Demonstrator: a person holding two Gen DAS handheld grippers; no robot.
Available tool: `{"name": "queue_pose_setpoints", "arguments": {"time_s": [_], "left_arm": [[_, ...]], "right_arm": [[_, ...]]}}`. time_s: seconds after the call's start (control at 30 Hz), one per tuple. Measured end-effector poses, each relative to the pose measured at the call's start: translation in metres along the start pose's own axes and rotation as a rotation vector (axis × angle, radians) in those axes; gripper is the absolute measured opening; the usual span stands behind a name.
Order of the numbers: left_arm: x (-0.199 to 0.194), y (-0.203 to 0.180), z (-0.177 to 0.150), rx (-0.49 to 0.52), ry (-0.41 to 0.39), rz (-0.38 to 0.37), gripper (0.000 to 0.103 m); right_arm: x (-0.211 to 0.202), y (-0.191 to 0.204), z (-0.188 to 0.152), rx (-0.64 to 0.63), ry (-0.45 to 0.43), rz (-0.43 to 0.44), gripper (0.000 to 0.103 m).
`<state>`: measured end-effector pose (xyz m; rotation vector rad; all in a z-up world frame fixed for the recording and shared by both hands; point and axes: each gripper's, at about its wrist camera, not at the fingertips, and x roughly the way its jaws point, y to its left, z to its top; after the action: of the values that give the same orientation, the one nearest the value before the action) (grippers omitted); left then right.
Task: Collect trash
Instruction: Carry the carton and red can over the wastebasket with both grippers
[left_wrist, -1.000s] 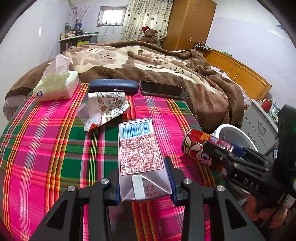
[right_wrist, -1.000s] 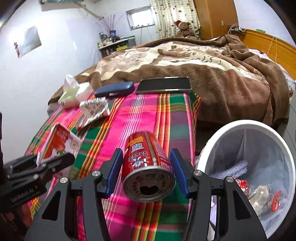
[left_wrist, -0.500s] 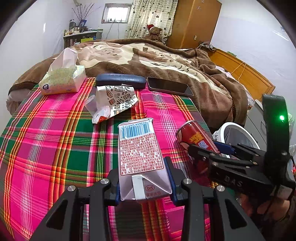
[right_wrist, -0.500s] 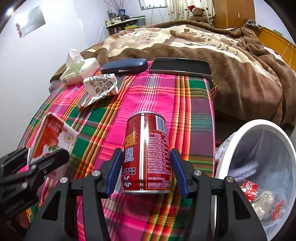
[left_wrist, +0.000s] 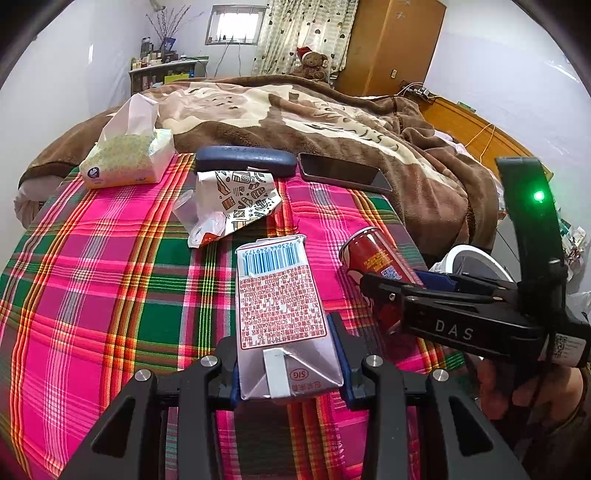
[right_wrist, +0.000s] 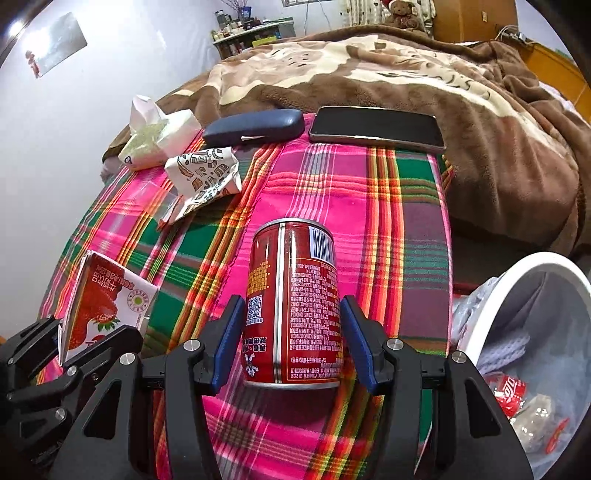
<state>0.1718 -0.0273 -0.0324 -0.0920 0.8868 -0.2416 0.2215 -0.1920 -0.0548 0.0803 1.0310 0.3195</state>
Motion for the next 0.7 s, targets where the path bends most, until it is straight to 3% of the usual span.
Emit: {"name": "queue_pose_setpoints", "arguments": {"time_s": [0.37, 0.7], "left_arm": [[-0.009, -0.024, 0.001, 0.048, -0.014, -0.019, 0.039], [-0.015, -0.09, 0.007, 0.156, -0.033, -0.102, 0.039]], "right_arm": [[-0.04, -0.027, -0.01, 0.08, -0.106, 0.006, 0.054], [-0.092, -0.078, -0.031, 0.146, -0.182, -0.101, 0.054]]}}
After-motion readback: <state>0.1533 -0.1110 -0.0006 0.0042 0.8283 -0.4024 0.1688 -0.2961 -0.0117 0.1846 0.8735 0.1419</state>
